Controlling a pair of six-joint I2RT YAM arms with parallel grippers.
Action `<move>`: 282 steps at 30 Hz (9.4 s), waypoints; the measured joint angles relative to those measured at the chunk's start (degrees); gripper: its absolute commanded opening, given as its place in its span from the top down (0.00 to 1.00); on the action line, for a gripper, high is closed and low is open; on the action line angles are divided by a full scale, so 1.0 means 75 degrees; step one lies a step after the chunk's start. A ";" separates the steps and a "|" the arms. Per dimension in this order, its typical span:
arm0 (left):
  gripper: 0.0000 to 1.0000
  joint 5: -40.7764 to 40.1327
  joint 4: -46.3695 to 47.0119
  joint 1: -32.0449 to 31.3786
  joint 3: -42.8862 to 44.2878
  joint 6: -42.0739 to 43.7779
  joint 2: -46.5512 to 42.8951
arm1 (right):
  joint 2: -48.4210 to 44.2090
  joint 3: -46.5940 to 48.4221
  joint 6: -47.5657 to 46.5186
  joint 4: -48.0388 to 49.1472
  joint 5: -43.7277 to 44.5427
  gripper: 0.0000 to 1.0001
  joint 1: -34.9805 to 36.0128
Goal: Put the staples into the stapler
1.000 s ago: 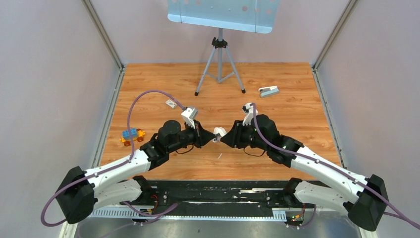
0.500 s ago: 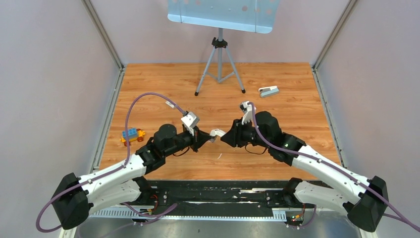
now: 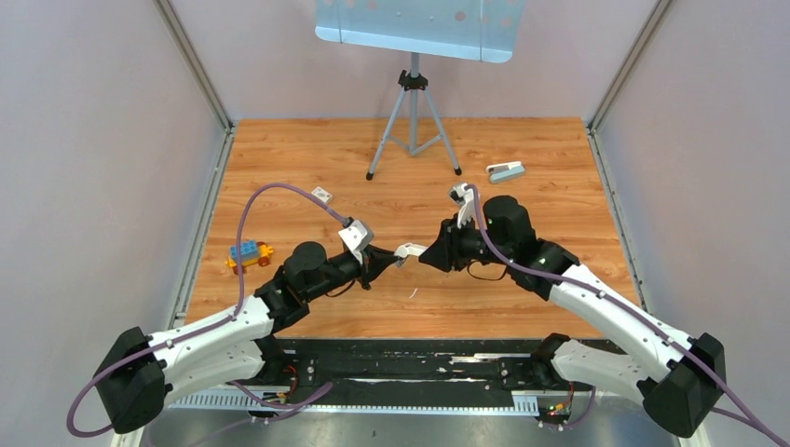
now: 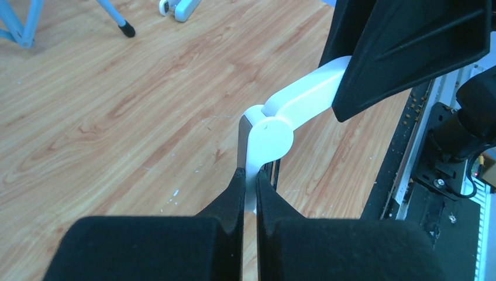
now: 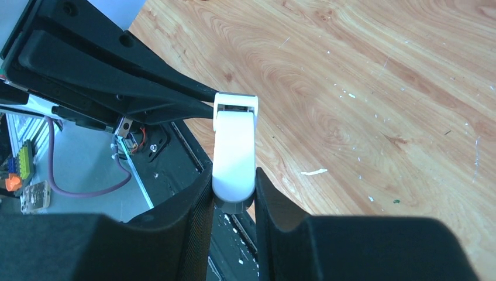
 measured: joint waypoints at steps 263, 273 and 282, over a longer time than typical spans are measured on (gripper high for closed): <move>0.00 -0.3943 -0.6843 0.0052 0.2649 0.0612 -0.2101 | 0.9218 0.7053 0.4022 -0.1961 0.4762 0.52 -0.4945; 0.00 -0.4016 -0.6846 0.0052 0.2649 0.0615 -0.2101 | 0.9215 0.7058 0.3879 -0.1862 0.4750 0.68 -0.4948; 0.00 -0.4051 -0.6846 0.0052 0.2649 0.0586 -0.2101 | 0.8550 0.6216 0.2675 -0.1804 0.4744 0.75 -0.4954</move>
